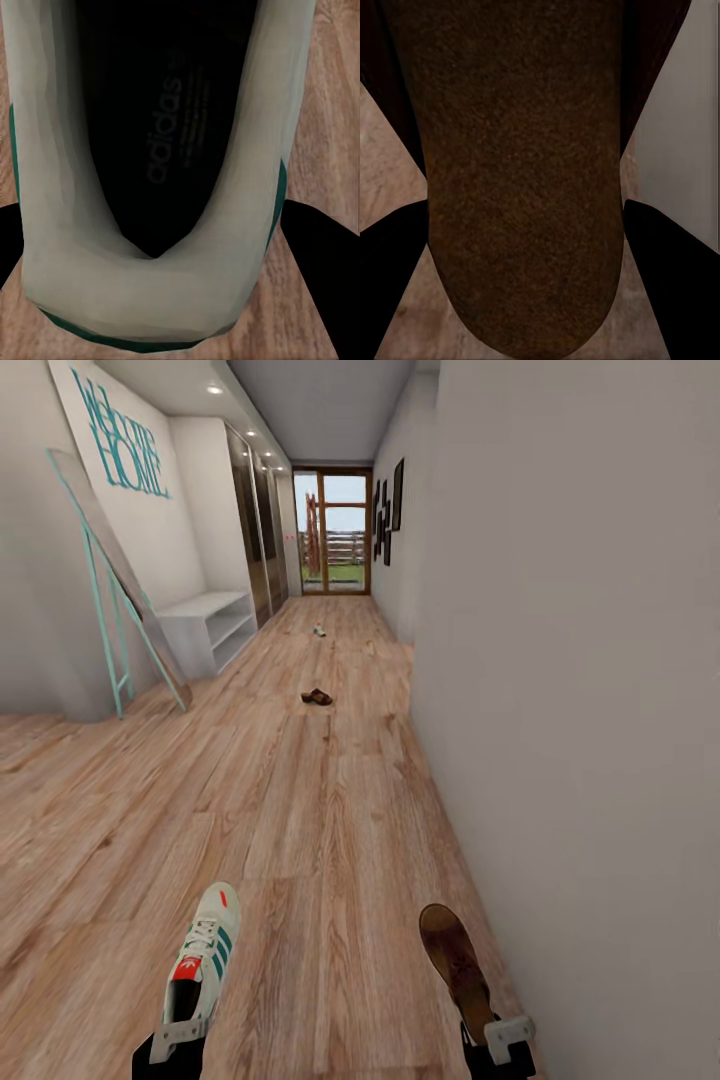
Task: Pick up the two gym shoes and the two sandals from the corridor floor and place them onto the hallstand (shoe rack) in the corridor, making sure they are on the rack and not on the floor. Arrange them so the two gym shoes are next to each other and the two sandals are next to each other.
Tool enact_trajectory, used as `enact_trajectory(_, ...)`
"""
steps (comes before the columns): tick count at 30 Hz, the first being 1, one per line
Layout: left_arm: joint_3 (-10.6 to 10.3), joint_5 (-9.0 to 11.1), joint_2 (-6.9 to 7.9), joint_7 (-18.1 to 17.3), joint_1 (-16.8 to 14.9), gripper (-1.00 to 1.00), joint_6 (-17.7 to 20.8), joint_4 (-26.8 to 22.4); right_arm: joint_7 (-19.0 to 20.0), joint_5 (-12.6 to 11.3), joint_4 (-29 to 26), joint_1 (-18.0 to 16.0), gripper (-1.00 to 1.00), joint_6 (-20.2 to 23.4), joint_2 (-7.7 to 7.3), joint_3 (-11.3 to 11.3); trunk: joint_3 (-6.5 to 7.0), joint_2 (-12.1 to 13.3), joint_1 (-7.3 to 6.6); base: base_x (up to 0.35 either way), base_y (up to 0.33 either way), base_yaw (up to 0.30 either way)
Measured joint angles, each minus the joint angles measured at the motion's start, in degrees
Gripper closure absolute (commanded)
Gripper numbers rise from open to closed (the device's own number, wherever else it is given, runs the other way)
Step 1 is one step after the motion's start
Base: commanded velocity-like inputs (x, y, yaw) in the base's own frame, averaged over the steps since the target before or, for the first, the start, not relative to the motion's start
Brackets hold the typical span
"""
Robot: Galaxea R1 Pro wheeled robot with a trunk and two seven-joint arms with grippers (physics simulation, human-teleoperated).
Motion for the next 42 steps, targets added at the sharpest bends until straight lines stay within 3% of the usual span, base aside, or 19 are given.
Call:
enact_trajectory(14, 0.0, 0.0, 0.01, 0.0, 0.0, 1.0, 0.0, 0.0, -0.1, 0.1, 0.2, -0.1, 1.0, -0.1, 0.76, -0.1, 2.51, 5.6, -3.07, 0.0, 0.0, 0.211)
enact_trajectory(24, 0.0, 0.1, 0.04, 0.0, 0.0, 1.0, -0.1, 0.0, -0.1, 0.1, 0.3, 0.0, 1.0, -0.2, 0.73, -0.2, 2.52, 5.6, -3.09, 0.021, 0.014, 0.278)
enact_trajectory(42, 0.0, 0.1, 0.09, 0.0, 0.0, 1.0, -0.1, 0.0, -0.1, 0.1, 0.3, 0.0, 1.0, -0.2, 0.6, -0.2, 2.52, 5.6, -3.09, 0.148, 0.223, 0.279)
